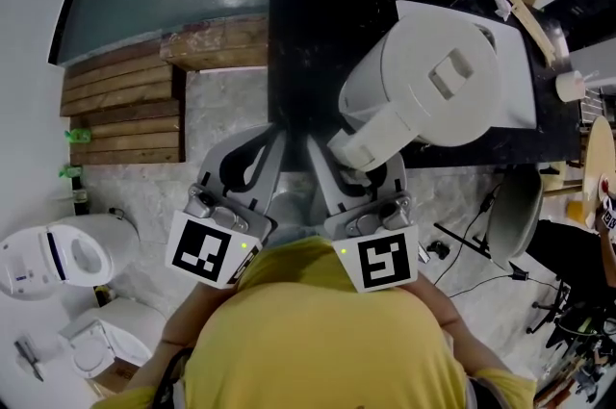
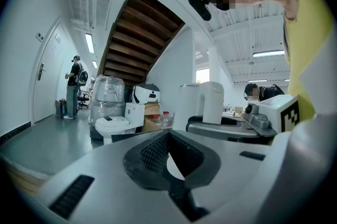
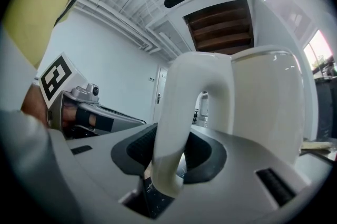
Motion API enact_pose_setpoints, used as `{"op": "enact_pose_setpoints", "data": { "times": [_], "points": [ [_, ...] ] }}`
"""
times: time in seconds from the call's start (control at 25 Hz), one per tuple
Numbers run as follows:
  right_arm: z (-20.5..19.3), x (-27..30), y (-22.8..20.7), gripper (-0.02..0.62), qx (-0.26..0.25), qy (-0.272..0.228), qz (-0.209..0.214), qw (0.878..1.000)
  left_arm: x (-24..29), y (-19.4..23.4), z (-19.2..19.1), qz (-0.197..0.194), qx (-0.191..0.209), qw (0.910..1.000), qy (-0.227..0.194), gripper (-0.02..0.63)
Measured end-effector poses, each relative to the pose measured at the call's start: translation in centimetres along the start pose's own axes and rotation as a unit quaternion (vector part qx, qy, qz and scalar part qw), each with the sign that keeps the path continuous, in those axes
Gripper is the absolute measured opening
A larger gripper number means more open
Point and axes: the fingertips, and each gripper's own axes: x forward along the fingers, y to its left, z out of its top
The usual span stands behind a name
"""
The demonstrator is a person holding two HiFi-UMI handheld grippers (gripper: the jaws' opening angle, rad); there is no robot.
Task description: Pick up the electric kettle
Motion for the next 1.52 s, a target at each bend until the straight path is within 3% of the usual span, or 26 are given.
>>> {"op": "enact_pose_setpoints", "data": {
  "times": [0.4,1.08,1.52],
  "points": [
    [1.5,-0.6,-1.0,0.138,-0.014,0.003,-0.031,0.999,0.6,-0.7,1.4,-0.029,0.005,0.9993,-0.022,0.008],
    [3.0,-4.9,-6.4,0.138,-0.019,0.009,-0.153,0.988,4.3,-5.3,3.6,-0.116,0.003,0.9922,-0.045,0.008],
    [3.2,-7.8,-8.3,0.139,-0.016,0.01,-0.199,0.98,5.3,-8.1,3.9,-0.15,0.017,0.9873,-0.051,0.008]
  ]
}}
